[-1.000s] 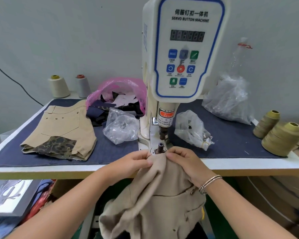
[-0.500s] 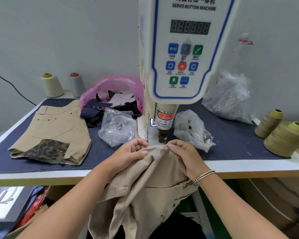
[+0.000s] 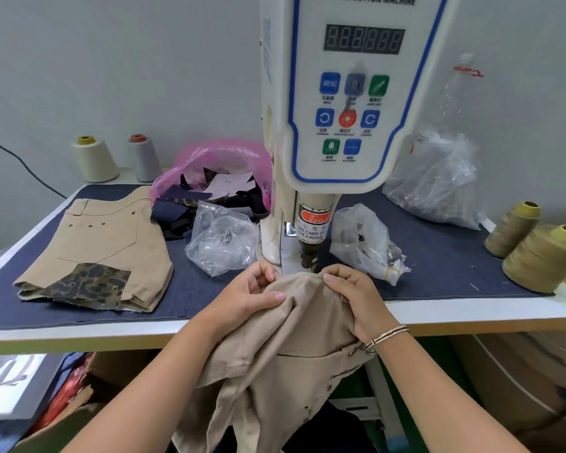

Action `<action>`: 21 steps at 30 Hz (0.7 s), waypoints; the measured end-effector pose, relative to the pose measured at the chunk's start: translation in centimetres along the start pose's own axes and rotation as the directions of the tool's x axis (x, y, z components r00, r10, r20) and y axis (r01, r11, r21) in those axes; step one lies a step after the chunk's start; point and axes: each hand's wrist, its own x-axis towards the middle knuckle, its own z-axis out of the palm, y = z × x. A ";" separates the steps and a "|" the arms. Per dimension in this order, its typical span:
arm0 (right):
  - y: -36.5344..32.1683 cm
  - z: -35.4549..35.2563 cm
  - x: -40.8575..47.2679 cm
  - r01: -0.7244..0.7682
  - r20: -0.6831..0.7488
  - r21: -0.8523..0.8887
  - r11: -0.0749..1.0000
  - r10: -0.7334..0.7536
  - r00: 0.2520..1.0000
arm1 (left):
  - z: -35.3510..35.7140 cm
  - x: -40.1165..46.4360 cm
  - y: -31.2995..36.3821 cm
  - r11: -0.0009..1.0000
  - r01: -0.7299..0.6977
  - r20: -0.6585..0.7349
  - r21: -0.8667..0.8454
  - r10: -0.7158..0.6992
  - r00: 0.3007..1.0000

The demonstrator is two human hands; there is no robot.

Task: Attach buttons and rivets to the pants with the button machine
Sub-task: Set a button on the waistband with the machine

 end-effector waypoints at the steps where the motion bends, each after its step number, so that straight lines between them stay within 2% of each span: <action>1: 0.0 0.0 0.0 0.003 0.004 0.000 1.000 -0.003 1.000 | 0.0 0.0 0.0 1.000 -0.003 0.000 -0.002 0.003 1.000; 8: 0.0 0.1 0.1 0.007 0.016 0.058 0.998 -0.008 1.000 | 0.1 0.0 0.2 1.000 -0.009 -0.001 -0.001 0.009 1.000; 21: 0.1 0.0 0.3 -0.056 -0.023 0.033 0.998 0.057 0.998 | 0.2 -0.1 0.3 1.000 0.012 -0.029 -0.003 -0.012 1.000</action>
